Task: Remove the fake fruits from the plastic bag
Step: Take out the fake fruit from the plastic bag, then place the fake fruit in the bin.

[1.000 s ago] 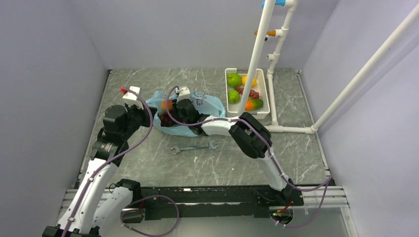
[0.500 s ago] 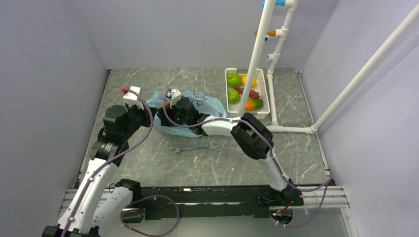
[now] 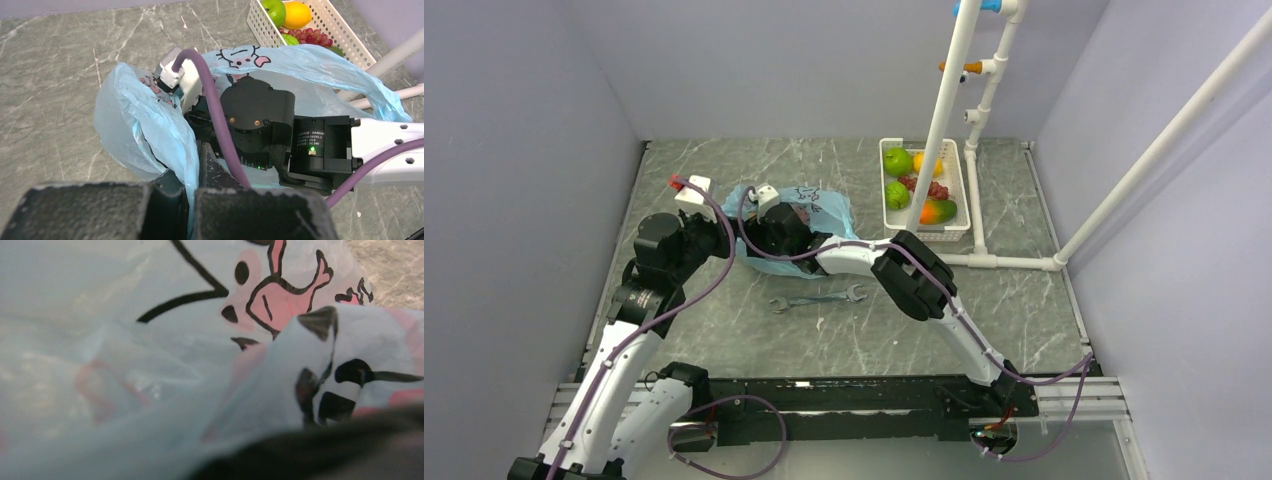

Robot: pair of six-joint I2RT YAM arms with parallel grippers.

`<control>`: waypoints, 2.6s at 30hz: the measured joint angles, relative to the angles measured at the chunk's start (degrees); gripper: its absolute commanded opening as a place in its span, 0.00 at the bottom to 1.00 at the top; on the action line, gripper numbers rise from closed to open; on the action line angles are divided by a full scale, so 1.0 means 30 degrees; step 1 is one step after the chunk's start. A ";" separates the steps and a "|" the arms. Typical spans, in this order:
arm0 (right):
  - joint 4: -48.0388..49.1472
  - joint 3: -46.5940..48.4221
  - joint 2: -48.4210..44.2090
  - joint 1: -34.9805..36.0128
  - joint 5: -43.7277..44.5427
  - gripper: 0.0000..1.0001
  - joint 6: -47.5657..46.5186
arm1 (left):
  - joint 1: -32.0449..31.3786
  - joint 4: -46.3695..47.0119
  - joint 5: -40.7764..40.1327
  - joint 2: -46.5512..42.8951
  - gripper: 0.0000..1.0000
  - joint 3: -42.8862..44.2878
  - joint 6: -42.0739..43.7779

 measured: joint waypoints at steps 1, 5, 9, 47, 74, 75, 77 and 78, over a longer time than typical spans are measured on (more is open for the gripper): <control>0.0124 -0.0124 0.0000 0.0117 0.0226 0.85 -0.0124 | 0.0000 0.0000 0.0000 -0.0015 0.00 0.0000 0.0000; 0.0321 -0.0306 0.0000 0.0430 0.0896 0.69 -0.0517 | 0.0000 0.0000 0.0000 -0.0015 0.00 0.0000 0.0015; 0.0342 -0.0270 -0.0007 0.0503 0.0969 0.39 -0.0656 | 0.0000 0.0000 -0.0095 -0.0022 0.00 0.0000 0.0022; -0.0627 -0.8145 -1.1817 0.0525 0.1712 0.02 0.0597 | -0.0029 -0.0597 -0.1741 0.0386 0.00 0.0117 0.0022; -0.2302 -1.2233 -2.4523 -0.4605 0.2739 0.00 0.0889 | -0.0029 -0.0736 -0.1792 0.0838 0.00 0.0138 0.0029; -0.2506 -1.2764 -2.5201 -0.4823 0.2849 0.00 0.0954 | -0.0029 -0.0787 -0.1800 0.0933 0.00 0.0182 0.0029; -0.3126 -1.4149 -2.6797 -0.5238 0.2943 0.00 0.1122 | -0.0029 -0.0867 -0.1829 0.1071 0.00 0.0248 0.0022; -0.3468 -1.4622 -2.7387 -0.5391 0.2980 0.00 0.1188 | -0.0029 -0.0940 -0.1880 0.1093 0.00 0.0284 -0.0015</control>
